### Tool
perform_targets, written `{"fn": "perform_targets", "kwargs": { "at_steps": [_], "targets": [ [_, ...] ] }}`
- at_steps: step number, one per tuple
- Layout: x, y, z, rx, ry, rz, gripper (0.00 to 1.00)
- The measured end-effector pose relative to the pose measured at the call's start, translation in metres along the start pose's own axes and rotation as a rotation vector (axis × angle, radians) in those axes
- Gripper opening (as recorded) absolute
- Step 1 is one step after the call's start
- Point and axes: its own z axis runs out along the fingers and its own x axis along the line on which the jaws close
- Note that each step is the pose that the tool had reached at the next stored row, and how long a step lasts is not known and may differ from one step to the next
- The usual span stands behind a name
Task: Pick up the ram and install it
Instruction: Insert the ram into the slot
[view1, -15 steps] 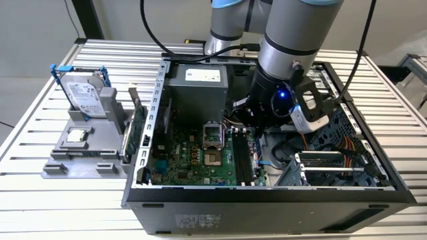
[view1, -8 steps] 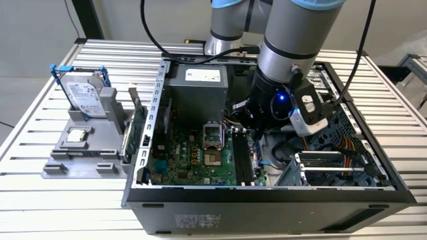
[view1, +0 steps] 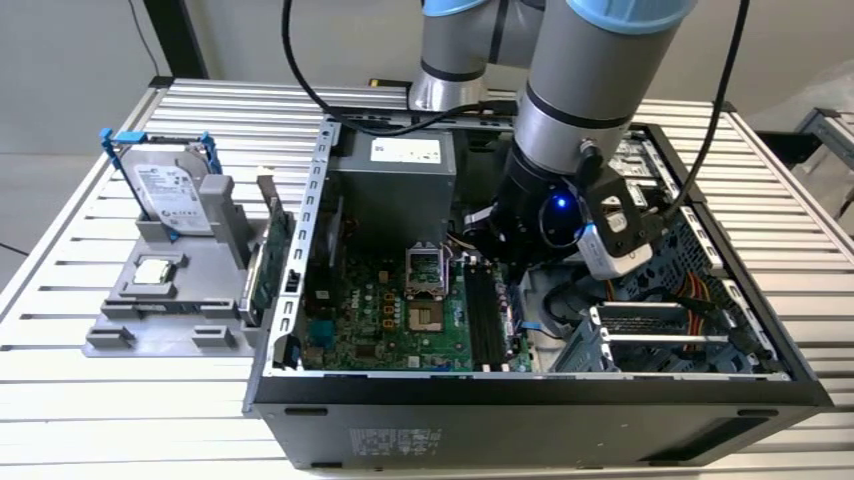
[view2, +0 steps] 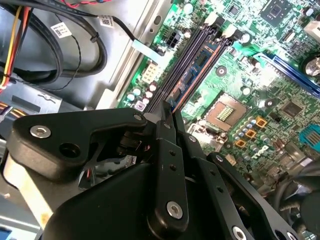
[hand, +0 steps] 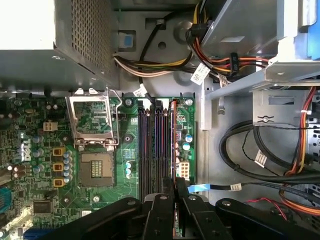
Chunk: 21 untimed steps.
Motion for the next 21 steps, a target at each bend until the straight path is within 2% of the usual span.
{"fn": "perform_targets", "kwargs": {
  "at_steps": [11, 21],
  "targets": [
    [-0.0007, -0.0005, 0.0166, 0.0001, 0.0000, 0.000, 0.00],
    [-0.0007, -0.0018, 0.0251, 0.0001, 0.0010, 0.000, 0.00]
  ]
}}
